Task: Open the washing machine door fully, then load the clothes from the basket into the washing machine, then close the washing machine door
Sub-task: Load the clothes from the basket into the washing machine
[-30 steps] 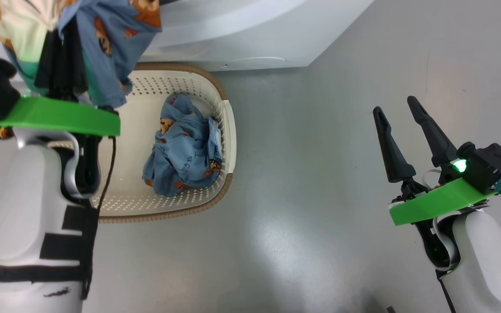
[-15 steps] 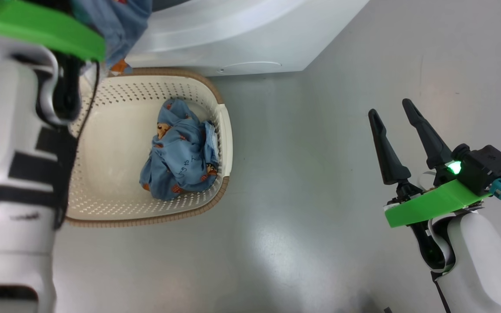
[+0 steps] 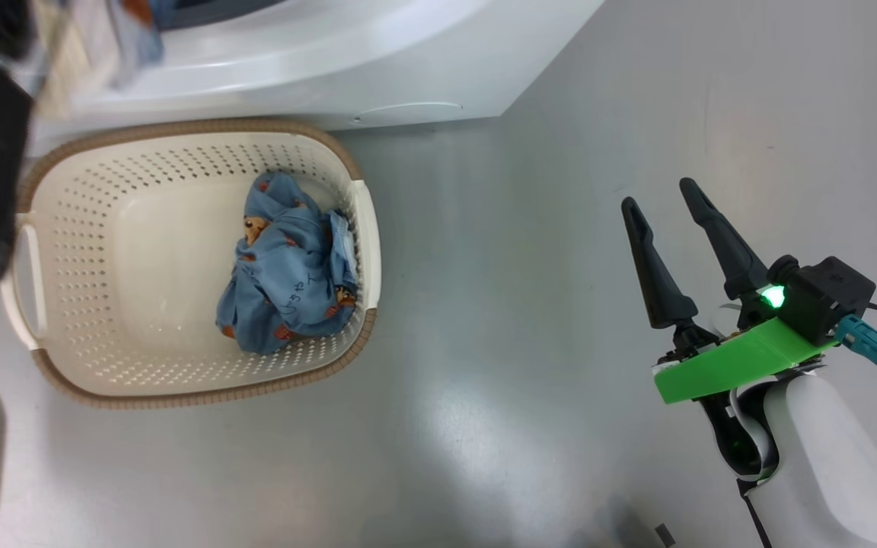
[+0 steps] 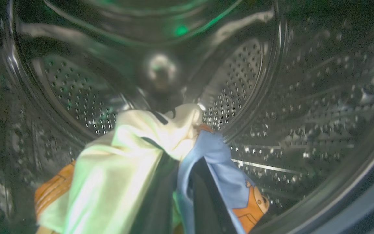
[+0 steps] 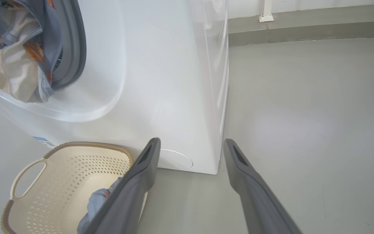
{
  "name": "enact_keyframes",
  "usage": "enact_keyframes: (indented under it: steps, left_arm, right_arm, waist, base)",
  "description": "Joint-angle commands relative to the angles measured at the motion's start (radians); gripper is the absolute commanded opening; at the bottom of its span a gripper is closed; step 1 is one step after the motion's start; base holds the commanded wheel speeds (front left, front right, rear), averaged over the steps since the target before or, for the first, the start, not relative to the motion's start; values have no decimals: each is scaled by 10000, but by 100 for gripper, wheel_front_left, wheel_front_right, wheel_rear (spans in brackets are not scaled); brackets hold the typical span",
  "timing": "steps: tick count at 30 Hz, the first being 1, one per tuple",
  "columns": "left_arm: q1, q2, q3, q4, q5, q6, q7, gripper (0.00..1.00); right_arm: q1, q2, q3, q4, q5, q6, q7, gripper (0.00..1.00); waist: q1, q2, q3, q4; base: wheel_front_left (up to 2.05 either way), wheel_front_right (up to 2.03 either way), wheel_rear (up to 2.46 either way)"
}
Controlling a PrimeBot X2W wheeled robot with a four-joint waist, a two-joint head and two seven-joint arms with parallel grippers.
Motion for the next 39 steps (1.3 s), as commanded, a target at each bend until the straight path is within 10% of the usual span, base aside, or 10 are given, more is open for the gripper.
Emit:
enact_keyframes:
  steps: [1,14,16,17,39]
  left_arm:
    - [-482,572,414,-654,354,8,-83,0]
    - [408,115,2061,-1676,1934,0,-88,0]
    - [457,76,1845,-1092,2117,-11,-88,80]
    - [458,45,1753,-767,2133,-14,-88,100]
    - [1166,-27,1436,-334,1231,-22,-89,100]
  right_arm:
    - [102,69,245,-194,38,16,-48,100]
    - [-71,193,338,-177,55,16,-48,100]
    - [-78,201,348,-170,63,16,-48,100]
    - [-81,204,359,-163,67,16,-48,100]
    - [-47,109,221,-149,66,16,-48,100]
  waist:
    - [0,0,90,-92]
    - [0,0,282,-203]
    - [0,0,283,-193]
    - [0,0,276,-192]
    - [0,0,32,7]
  base:
    - [0,0,0]
    - [0,0,0]
    - [0,0,0]
    - [0,0,0]
    - [0,0,0]
